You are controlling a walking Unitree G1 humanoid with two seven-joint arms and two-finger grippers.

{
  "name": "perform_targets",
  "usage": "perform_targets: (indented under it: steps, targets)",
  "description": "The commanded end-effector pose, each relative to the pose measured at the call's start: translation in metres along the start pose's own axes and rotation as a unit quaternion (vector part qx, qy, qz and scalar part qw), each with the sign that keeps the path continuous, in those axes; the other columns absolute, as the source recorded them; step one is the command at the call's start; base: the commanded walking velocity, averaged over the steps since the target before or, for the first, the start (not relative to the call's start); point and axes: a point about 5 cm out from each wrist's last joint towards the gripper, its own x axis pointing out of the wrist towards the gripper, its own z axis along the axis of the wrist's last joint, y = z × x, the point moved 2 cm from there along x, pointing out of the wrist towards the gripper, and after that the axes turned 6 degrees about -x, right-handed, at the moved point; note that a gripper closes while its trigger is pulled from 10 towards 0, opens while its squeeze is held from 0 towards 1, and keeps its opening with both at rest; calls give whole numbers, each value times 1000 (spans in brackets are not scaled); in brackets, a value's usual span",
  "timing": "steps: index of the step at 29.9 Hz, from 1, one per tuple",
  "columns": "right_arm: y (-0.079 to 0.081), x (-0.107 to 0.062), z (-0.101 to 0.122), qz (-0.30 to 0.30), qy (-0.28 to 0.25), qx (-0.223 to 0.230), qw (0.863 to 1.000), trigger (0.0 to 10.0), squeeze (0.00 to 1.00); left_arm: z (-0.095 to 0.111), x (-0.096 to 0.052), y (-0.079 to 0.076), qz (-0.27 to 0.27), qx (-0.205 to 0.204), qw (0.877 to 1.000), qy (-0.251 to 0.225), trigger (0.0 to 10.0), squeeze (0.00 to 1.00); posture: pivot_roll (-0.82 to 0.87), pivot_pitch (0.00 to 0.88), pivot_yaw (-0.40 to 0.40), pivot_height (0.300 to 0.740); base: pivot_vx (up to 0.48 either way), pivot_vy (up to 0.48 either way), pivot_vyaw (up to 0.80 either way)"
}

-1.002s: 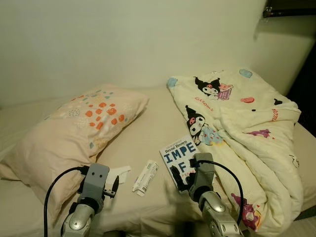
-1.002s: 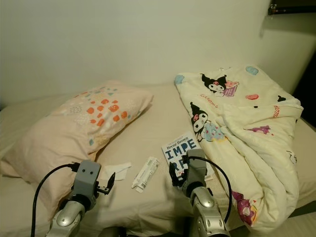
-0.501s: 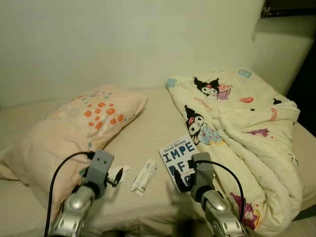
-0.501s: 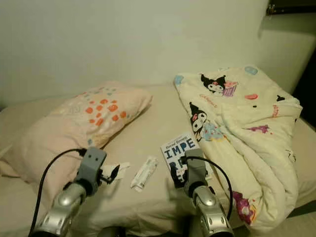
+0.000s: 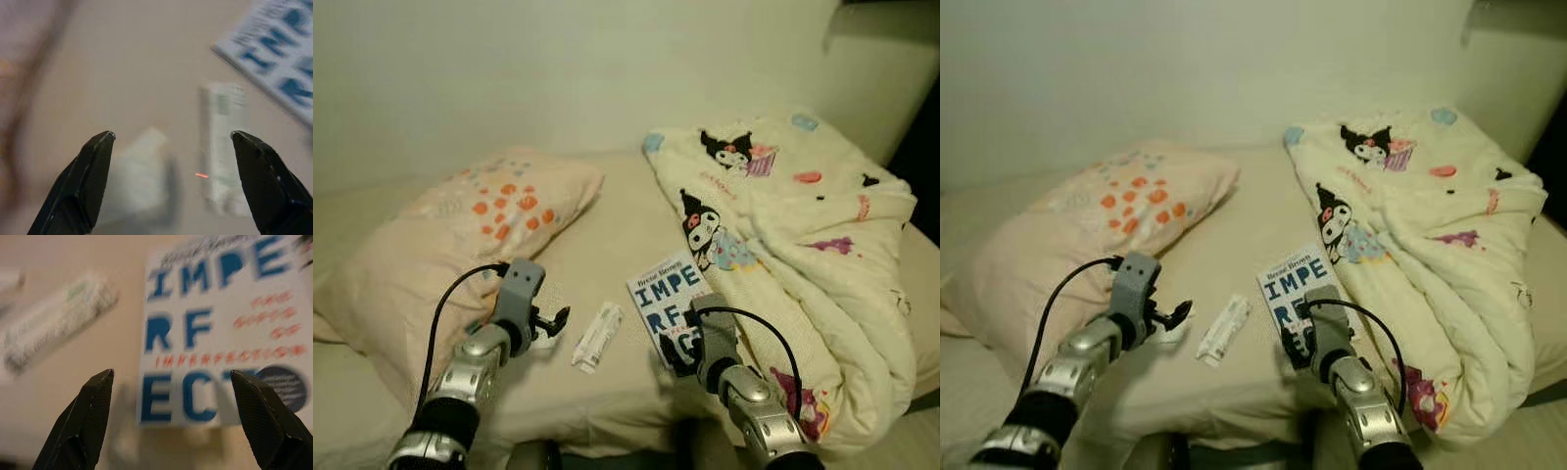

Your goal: Clean up the room

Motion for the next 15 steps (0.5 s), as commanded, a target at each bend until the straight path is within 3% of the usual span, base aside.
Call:
perform_targets:
  steps: [1, 2, 4, 5, 7, 12, 15]
  targets:
    - [7, -1, -3, 23, 17, -13, 1000, 10000, 0, -17, -6, -2, -39, -13, 998, 45, 10000, 1000, -22, 214, 4, 596, 0, 0, 0]
    - [7, -1, -3, 23, 17, -13, 1000, 10000, 0, -17, -6, -2, -39, -13, 998, 45, 10000, 1000, -22, 214, 4, 596, 0, 0, 0]
    - [9, -5, -9, 45, 32, -21, 998, 10000, 0, -37, -9, -11, -70, -7, 992, 105, 10000, 1000, -16, 239, 0, 596, 0, 0, 0]
    - [9, -5, -9, 45, 32, -21, 998, 10000, 0, -37, -9, -11, -70, -7, 992, 105, 10000, 1000, -16, 239, 0, 596, 0, 0, 0]
    - [10, -10, -12, 57, 38, -25, 997, 10000, 0, -50, -7, -19, -64, -32, 989, 129, 10000, 1000, -17, 265, 0, 596, 0, 0, 0]
    - [12, -14, -13, 63, 40, -25, 997, 10000, 0, -51, -3, -26, -67, -64, 988, 126, 10000, 1000, -19, 277, 4, 596, 0, 0, 0]
    - [16, -23, -17, 68, 48, -22, 996, 10000, 0, -46, 3, -37, -77, -124, 984, 105, 10000, 1000, -25, 295, 14, 596, 0, 0, 0]
